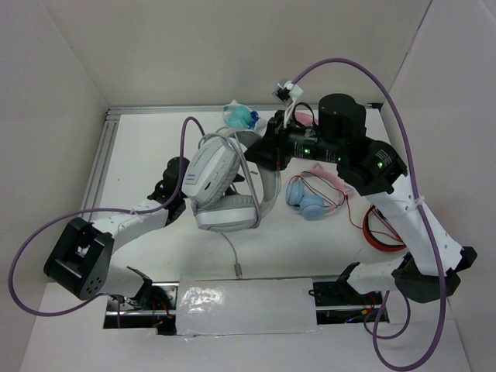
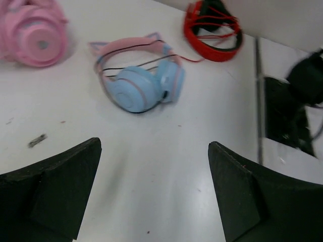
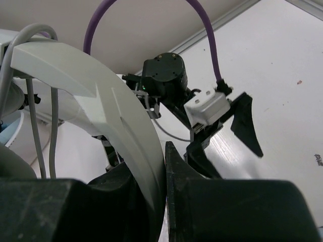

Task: Wrap the headphones

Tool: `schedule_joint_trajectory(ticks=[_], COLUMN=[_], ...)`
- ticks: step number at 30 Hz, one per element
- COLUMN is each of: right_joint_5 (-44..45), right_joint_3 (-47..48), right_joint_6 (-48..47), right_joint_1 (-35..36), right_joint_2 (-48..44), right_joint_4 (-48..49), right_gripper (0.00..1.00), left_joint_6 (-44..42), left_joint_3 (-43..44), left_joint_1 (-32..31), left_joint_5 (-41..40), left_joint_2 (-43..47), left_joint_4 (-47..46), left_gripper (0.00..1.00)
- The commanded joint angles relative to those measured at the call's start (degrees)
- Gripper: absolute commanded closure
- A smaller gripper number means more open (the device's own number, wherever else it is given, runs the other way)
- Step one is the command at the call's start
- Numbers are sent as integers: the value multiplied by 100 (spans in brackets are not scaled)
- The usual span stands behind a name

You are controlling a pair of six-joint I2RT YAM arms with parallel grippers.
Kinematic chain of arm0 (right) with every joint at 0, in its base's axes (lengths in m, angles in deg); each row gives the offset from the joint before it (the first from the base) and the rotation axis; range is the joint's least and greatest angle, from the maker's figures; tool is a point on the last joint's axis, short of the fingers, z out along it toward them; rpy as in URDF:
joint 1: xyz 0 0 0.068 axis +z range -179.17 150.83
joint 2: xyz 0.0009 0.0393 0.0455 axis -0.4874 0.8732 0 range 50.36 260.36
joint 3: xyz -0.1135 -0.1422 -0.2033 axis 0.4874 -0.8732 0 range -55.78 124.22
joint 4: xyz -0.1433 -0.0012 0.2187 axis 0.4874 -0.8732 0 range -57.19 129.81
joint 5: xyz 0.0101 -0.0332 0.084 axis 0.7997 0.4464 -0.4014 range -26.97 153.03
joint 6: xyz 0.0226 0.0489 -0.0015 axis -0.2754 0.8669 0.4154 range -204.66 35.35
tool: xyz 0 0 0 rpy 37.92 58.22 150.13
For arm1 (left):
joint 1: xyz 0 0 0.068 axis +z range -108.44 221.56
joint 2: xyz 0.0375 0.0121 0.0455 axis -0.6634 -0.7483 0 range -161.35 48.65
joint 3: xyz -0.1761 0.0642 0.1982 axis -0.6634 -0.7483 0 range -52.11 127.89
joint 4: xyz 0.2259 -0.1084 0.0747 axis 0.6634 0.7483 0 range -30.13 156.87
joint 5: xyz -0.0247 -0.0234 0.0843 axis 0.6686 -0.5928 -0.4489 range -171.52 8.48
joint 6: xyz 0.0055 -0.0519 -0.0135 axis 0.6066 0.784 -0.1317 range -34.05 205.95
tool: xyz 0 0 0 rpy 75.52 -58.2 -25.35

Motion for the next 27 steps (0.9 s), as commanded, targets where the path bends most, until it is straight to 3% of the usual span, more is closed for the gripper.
schedule_joint_trajectory(ticks=[1,5,8,12,14,15,16,20,23,27], right_joint_5=[84,-64,-214,-311,-250,-110,-57,189,181,111], right_joint_3=[3,-85,-146,-234,-138,-103,-7,135,222,319], right_joint_6=[234,121,24,-12,41,58,85,190,287,392], right_joint_1=[46,37,55,72,72,72,63,55,-7,-60], right_joint_2=[-359,-500,-544,-641,-650,-641,-632,-571,-509,-465], right_joint_4=[241,145,92,136,101,66,39,-31,-75,-57], right_gripper=[100,100,100,100,100,100,100,100,100,100], left_joint_6=[139,436,639,736,894,999,1017,843,378,95], left_joint_3=[206,1082,1777,1938,1685,1501,916,-933,-1550,-1866], left_joint_1=[224,830,1218,1823,2053,2324,2466,2687,2189,1264], left_joint_5=[-1464,-2395,-2380,-2083,-1723,-1164,-828,842,899,-233], left_joint_2=[197,22,-163,-304,-252,-121,-15,827,1118,1295], left_joint_4=[135,1170,1972,2080,2010,1897,1687,-550,-471,-222], left_gripper=[1,1,1,1,1,1,1,1,1,1])
